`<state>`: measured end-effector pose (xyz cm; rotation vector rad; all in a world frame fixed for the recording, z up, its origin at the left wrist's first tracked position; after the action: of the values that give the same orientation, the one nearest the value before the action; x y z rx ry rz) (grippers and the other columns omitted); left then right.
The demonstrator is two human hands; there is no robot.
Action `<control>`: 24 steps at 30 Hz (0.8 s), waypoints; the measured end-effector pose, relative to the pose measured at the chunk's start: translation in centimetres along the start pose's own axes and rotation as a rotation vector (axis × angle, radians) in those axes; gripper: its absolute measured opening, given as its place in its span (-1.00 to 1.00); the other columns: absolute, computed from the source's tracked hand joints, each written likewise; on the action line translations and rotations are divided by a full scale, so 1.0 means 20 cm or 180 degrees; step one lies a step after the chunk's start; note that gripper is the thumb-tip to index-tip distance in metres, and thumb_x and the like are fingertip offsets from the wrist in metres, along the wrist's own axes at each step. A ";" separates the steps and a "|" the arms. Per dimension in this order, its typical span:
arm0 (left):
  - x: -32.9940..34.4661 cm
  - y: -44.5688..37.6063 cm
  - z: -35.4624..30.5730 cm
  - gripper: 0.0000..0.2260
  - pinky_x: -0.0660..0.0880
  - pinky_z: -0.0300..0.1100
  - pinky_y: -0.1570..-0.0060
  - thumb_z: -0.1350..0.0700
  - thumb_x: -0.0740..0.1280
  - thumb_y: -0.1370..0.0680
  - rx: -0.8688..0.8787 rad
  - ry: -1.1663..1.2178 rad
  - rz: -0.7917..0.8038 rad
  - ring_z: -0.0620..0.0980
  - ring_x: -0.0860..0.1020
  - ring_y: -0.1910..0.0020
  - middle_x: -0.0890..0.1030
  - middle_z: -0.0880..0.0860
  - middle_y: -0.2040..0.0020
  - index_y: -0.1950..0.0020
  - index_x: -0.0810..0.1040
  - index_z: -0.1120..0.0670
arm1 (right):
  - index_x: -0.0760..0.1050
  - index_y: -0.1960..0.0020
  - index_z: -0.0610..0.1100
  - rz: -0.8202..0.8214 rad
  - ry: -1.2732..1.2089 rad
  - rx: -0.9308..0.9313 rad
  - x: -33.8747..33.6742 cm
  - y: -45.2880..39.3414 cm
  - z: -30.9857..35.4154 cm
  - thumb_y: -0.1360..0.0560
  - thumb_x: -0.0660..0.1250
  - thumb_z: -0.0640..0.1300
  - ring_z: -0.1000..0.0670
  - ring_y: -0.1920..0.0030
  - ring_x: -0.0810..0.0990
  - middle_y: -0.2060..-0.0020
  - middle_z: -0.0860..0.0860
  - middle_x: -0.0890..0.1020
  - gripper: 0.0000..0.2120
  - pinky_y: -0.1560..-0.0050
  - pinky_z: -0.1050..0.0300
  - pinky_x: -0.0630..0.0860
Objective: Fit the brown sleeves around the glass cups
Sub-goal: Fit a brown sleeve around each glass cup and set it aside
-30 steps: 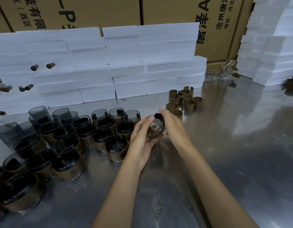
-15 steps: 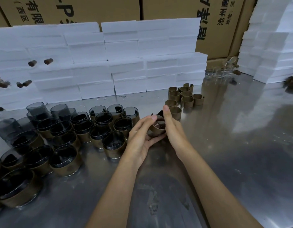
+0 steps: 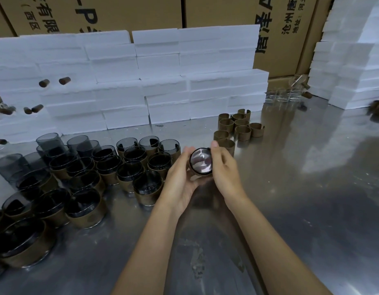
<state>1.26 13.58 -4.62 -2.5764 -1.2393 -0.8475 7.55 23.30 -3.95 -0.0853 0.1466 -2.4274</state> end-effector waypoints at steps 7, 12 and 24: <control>0.00 0.01 -0.02 -0.84 0.63 -0.07 0.18 0.16 0.33 -0.63 -0.0105 -0.0246 -0.0156 0.04 0.69 0.17 0.70 0.14 0.10 -0.10 0.69 0.14 | 0.57 0.02 -0.17 -0.0005 -0.1513 0.1351 0.00 0.01 -0.03 -0.59 0.30 -0.08 -0.06 0.18 0.61 0.21 -0.10 0.64 -0.84 0.11 0.06 0.53; 0.04 0.03 0.00 -0.76 0.62 -0.08 0.02 0.09 0.22 -0.71 0.0077 -0.0823 -0.0398 0.05 0.69 0.04 0.72 0.17 -0.03 -0.10 0.68 0.13 | 0.56 0.00 -0.17 0.0191 -0.1691 0.1647 0.01 0.03 -0.06 -0.57 0.36 -0.09 -0.15 0.02 0.64 0.04 -0.20 0.64 -0.87 -0.15 -0.08 0.57; 0.06 0.08 0.01 -0.57 0.40 -0.33 0.47 0.00 0.32 -0.67 0.0282 -0.0751 -0.0817 -0.12 0.43 0.52 0.41 -0.06 0.51 0.37 0.37 0.06 | 0.48 0.28 -0.10 0.0134 -0.1318 0.1380 0.03 0.06 -0.01 -0.51 0.45 -0.08 -0.08 0.29 0.56 0.35 -0.05 0.48 -0.75 0.16 0.01 0.54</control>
<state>3.13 13.44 -3.95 -2.5385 -1.6611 -0.5223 7.95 21.98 -4.34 -0.3774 -0.5541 -2.2890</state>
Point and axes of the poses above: each hand's wrist, its own y-axis away from the middle knuckle, its own x-axis out of the palm, z = x × y, the point moved 4 cm from there along -y, towards the middle knuckle
